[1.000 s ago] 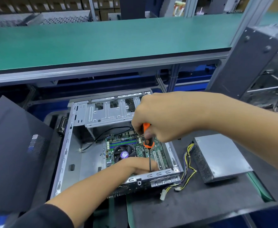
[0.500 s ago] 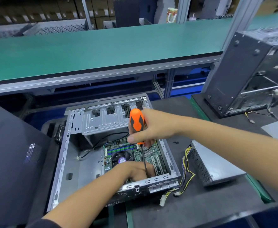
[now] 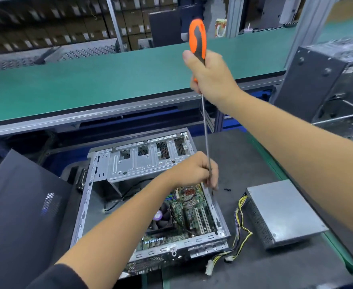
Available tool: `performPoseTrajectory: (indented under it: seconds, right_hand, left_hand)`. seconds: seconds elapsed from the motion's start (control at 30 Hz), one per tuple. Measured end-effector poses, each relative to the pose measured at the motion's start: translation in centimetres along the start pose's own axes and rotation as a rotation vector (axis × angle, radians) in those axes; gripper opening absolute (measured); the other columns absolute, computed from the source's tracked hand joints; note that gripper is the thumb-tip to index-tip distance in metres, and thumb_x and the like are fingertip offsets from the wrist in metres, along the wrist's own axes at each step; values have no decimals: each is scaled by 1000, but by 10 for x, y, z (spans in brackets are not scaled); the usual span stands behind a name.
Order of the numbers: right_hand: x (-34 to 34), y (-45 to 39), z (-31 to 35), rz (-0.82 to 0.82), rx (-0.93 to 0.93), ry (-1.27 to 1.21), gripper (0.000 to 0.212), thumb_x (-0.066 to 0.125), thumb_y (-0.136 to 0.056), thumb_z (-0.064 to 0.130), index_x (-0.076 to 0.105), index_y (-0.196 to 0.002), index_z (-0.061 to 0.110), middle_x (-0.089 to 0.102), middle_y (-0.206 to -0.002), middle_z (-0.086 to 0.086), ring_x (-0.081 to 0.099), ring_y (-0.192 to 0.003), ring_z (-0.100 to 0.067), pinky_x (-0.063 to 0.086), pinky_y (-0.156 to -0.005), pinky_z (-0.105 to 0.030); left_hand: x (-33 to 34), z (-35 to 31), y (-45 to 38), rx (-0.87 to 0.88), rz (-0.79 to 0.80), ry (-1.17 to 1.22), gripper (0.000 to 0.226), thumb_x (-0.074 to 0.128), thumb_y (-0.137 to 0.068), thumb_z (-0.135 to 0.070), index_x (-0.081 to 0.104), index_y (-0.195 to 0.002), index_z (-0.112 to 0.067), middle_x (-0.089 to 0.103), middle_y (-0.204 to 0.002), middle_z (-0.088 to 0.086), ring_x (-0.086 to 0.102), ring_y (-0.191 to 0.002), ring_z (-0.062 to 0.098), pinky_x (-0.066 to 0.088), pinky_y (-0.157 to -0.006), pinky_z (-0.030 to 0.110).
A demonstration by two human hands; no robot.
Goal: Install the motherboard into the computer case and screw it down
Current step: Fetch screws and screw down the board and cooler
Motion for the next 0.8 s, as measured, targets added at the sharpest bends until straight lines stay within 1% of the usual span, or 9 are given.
performPoseTrajectory:
  seconds: [0.13,0.23,0.3,0.4,0.5,0.57,0.67,0.73,0.8]
  right_hand:
    - [-21,-8,-27,-10,66,90,38,47,-99,26,27,-67,21,24,-57,7,26,-44,-11,31,-43,-19]
    - [-39,-1,-61,-14,148,100,39,46,-99,26,25,-67,21,22,-56,6,23,-45,-13,28,-43,-21]
    - [-50,4,-83,-31,219,152,39,46,-99,28,26,-67,21,24,-56,4,27,-46,-15,30,-43,-20]
    - [-62,11,-117,-27,338,156,39,46,-99,29,26,-66,20,25,-57,1,27,-47,-16,27,-42,-20]
    - [-72,16,-147,-17,437,155,41,47,-98,30,26,-65,20,23,-53,6,25,-36,-9,25,-38,-15]
    - [-77,20,-166,-6,502,169,41,47,-98,32,27,-64,20,25,-51,7,28,-33,-7,27,-37,-15]
    - [-84,25,-195,16,589,184,42,47,-97,32,26,-62,20,24,-51,6,31,-36,-8,28,-45,-23]
    - [-90,28,-211,31,638,180,42,47,-96,33,26,-63,19,24,-54,4,32,-41,-11,27,-48,-26]
    - [-94,31,-224,38,678,151,40,47,-95,32,25,-64,19,24,-56,4,30,-42,-12,26,-49,-26]
  left_hand:
    - [12,-4,-32,-34,-69,-131,43,36,-65,14,67,-59,-16,66,-59,-5,60,-60,8,51,-62,26]
    - [23,8,-54,-156,-154,-255,37,38,-68,9,66,-61,-15,68,-67,6,64,-69,19,56,-67,35]
    - [29,18,-69,-225,-160,-364,27,43,-72,5,66,-67,-8,69,-75,10,65,-78,24,56,-74,38]
    - [37,31,-94,-293,-75,-550,19,48,-78,-2,65,-86,3,67,-93,17,62,-90,32,53,-80,40]
    - [46,44,-121,-401,15,-664,21,47,-81,-3,64,-92,4,65,-102,19,62,-92,35,54,-79,37]
    - [52,51,-136,-493,69,-717,19,47,-82,-2,63,-92,4,64,-102,22,64,-93,36,52,-71,35]
    - [62,63,-154,-589,187,-786,15,52,-81,2,62,-91,4,61,-104,25,64,-99,35,52,-68,37]
    - [68,70,-162,-611,230,-814,4,58,-80,0,60,-83,0,61,-98,22,65,-96,34,48,-62,33]
    - [73,77,-167,-631,275,-839,4,62,-82,-4,60,-84,-2,60,-94,14,64,-88,31,45,-57,30]
Point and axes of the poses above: each hand's wrist, its own y-axis away from the middle knuckle, its own x-axis out of the palm, z = x × y, the point moved 1 cm from there along -y, towards the middle knuckle
